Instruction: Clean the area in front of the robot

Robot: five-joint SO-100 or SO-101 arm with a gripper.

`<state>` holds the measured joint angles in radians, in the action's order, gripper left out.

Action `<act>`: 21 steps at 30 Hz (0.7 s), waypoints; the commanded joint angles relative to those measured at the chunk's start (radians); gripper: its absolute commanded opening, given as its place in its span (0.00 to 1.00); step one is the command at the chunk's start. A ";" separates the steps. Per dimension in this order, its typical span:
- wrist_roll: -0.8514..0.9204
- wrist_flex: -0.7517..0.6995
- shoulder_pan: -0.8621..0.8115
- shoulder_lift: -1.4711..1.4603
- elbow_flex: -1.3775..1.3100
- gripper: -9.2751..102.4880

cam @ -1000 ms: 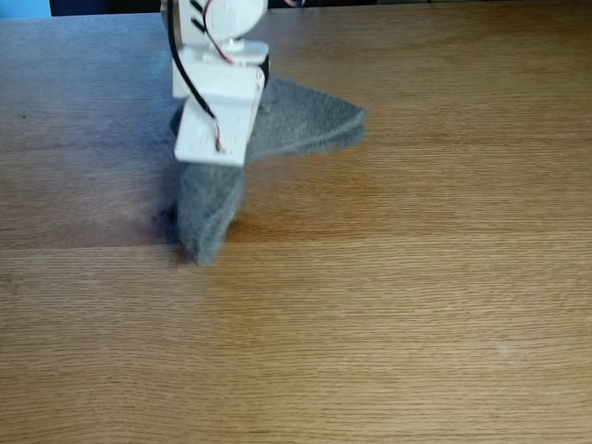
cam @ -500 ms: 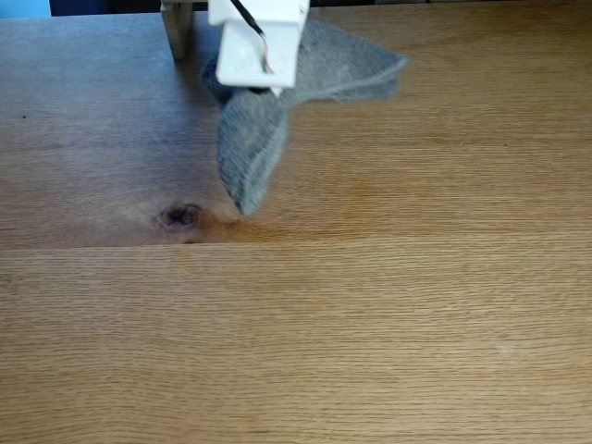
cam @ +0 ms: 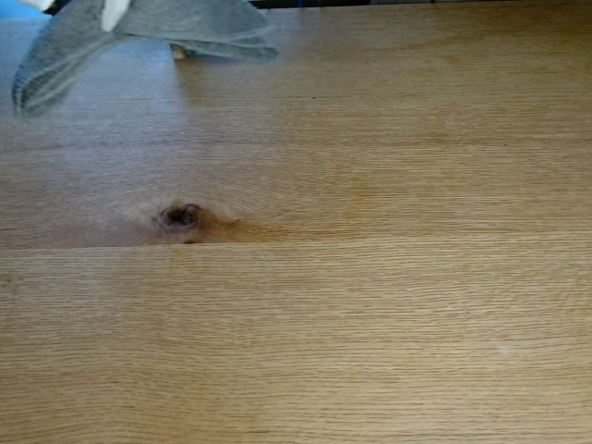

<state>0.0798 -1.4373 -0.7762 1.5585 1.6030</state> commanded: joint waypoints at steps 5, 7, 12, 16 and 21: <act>0.126 0.123 -0.256 -0.247 -0.025 0.08; 0.143 0.163 -0.259 -0.285 -0.025 0.08; 0.186 0.199 -0.229 -0.313 -0.025 0.11; 0.178 0.196 -0.193 -0.278 -0.025 0.22; 0.158 0.215 -0.153 -0.209 -0.025 0.33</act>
<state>0.2362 -1.2410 -0.9449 1.2210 1.6030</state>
